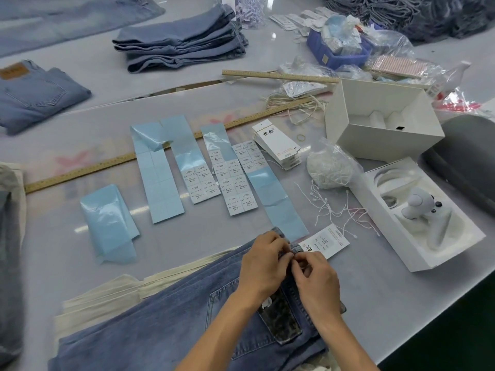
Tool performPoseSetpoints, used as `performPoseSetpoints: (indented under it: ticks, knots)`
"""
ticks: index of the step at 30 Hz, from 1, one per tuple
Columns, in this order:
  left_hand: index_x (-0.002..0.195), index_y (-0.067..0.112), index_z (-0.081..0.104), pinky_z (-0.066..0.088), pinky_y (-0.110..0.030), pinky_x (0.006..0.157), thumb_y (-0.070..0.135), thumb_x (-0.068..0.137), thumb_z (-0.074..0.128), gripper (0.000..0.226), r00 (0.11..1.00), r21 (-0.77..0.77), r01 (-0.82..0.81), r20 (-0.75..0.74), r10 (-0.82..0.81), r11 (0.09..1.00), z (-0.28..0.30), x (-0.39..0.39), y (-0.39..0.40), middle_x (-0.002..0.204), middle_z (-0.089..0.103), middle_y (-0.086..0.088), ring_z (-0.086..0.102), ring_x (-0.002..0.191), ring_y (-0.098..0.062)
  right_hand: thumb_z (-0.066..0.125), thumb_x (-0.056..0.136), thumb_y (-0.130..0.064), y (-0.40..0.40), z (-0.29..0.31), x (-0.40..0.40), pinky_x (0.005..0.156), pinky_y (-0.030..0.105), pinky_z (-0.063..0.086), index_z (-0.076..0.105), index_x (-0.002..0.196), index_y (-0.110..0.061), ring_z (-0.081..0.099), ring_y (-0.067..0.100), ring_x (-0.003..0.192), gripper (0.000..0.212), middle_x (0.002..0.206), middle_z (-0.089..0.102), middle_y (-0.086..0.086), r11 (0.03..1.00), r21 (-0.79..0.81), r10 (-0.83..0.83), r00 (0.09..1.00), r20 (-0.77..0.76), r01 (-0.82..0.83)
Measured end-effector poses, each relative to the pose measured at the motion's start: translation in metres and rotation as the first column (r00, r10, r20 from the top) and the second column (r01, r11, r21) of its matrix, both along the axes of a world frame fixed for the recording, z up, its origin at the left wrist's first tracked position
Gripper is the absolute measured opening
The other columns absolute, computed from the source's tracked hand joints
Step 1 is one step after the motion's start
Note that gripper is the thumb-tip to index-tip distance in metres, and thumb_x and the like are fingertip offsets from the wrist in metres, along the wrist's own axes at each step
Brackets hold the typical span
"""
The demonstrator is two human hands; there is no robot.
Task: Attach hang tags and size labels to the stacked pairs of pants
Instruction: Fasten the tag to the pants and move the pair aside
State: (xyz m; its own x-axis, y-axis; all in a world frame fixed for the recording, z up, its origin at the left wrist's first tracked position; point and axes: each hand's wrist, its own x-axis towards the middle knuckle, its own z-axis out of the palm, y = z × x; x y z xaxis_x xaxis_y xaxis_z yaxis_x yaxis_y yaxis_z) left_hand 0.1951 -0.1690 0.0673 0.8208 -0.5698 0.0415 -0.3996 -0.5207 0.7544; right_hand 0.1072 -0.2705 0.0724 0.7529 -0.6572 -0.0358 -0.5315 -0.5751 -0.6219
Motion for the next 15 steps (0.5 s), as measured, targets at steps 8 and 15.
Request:
performPoseSetpoints:
  ticks: [8,15]
  knots:
    - [0.101,0.022,0.073,0.046,-0.016,0.086,0.004,0.096,0.062,0.021,0.910,-0.177,-0.069,-0.414,-0.011,0.982,0.000,0.010,0.013,0.094,0.068,0.013,0.061,0.092,-0.001,0.072,0.091,-0.014,0.017,-0.004,0.009,0.073,0.023,0.046,0.077,0.102,-0.015,0.063,0.014,0.082,0.012,0.093,0.071,-0.005,0.965,0.217,-0.176,0.979,0.108,0.149]
    - [0.100,0.022,0.078,0.050,-0.018,0.082,0.008,0.091,0.070,0.018,0.934,-0.131,0.030,-0.350,-0.075,0.991,-0.002,0.017,0.015,0.094,0.072,0.010,0.064,0.089,-0.004,0.072,0.092,-0.015,0.017,-0.004,0.008,0.071,0.022,0.046,0.077,0.103,-0.017,0.063,0.007,0.078,0.012,0.088,0.071,-0.008,0.953,0.252,-0.201,0.973,0.112,0.168]
